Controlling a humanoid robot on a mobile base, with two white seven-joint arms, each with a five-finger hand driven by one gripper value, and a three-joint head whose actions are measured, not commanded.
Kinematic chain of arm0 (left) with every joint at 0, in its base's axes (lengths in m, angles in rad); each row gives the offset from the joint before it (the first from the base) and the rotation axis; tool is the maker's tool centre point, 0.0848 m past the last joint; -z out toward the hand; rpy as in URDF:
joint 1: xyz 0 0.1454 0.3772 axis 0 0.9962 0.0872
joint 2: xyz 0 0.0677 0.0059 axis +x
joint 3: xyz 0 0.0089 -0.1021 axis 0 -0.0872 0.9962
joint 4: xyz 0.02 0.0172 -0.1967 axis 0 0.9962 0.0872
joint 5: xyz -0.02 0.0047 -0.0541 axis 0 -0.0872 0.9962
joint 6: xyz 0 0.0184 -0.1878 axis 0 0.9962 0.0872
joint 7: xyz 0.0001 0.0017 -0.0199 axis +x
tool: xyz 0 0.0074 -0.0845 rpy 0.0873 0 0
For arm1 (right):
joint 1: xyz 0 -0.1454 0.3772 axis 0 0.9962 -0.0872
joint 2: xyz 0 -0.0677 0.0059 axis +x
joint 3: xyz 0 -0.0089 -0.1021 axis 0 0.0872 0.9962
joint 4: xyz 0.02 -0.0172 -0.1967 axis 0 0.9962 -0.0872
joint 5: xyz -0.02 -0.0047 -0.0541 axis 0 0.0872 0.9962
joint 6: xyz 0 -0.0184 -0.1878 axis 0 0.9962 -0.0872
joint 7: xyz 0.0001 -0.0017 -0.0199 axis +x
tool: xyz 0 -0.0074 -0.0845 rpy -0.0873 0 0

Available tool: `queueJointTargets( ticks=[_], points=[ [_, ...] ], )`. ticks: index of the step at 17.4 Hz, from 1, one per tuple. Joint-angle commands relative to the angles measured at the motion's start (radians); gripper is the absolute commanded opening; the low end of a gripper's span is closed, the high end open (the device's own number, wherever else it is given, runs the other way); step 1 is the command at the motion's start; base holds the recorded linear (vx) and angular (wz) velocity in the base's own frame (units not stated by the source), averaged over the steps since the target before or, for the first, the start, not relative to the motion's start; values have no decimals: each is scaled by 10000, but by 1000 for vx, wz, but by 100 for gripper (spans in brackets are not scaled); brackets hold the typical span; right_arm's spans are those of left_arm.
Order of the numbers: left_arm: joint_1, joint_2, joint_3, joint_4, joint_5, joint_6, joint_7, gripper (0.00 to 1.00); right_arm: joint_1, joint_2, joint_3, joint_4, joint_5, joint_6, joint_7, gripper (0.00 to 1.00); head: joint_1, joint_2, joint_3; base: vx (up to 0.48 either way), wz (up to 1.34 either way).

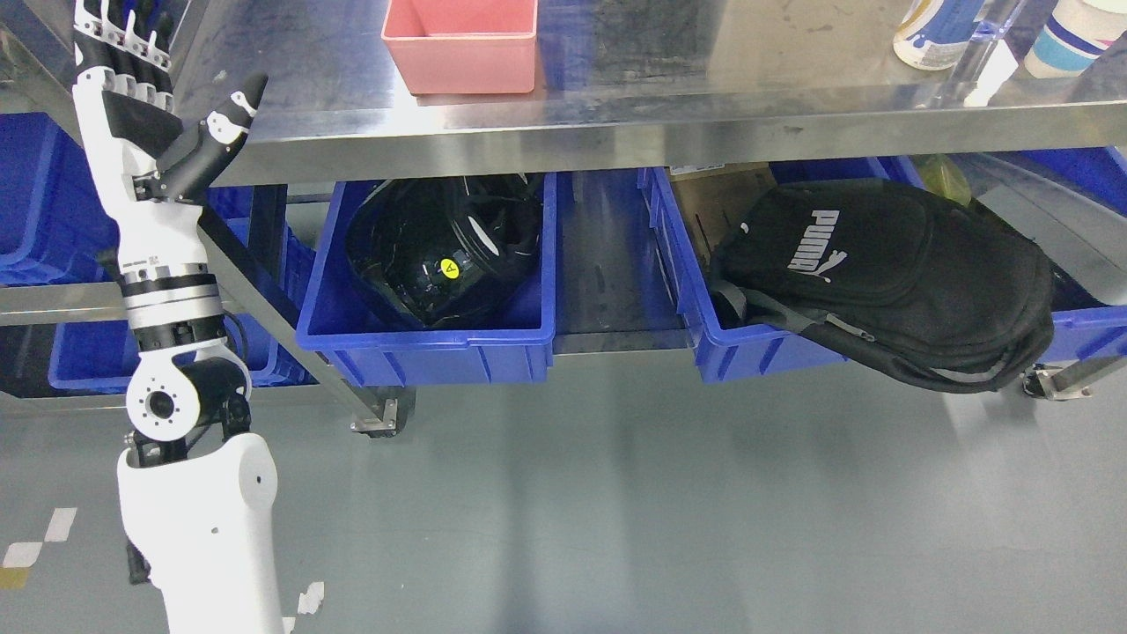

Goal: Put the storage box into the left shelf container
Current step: 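Raise the left hand and reach toward the pink box on the table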

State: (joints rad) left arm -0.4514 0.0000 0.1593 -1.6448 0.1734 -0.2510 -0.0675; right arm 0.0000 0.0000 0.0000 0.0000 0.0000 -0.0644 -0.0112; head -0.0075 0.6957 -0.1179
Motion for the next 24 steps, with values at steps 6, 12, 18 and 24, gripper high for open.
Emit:
queueJointTargets(
  ticks=[6,12,18,24],
  points=[
    [-454,175,64,126,-1,163,-137,100,-62,-175,-31,-175,-16,0,-27,100,0,0,0,0,0],
    [-3778,4180,-104,2911,-16,1834,-6189,100,-62,-175,-31,-175,-16,0,-11,100,0,-3,0,2,-11],
    [-6022,6259,-5299,5034,-108,1927,-7543,99,-62,-175,-31,-175,-16,0,-26,100,0,-3,0,18,21],
    [-7002,4894,-6836,5526,-1121,1774,-9142,98,-77,-175,-31,-175,-16,0,-27,100,0,-3,0,106,145]
  ],
)
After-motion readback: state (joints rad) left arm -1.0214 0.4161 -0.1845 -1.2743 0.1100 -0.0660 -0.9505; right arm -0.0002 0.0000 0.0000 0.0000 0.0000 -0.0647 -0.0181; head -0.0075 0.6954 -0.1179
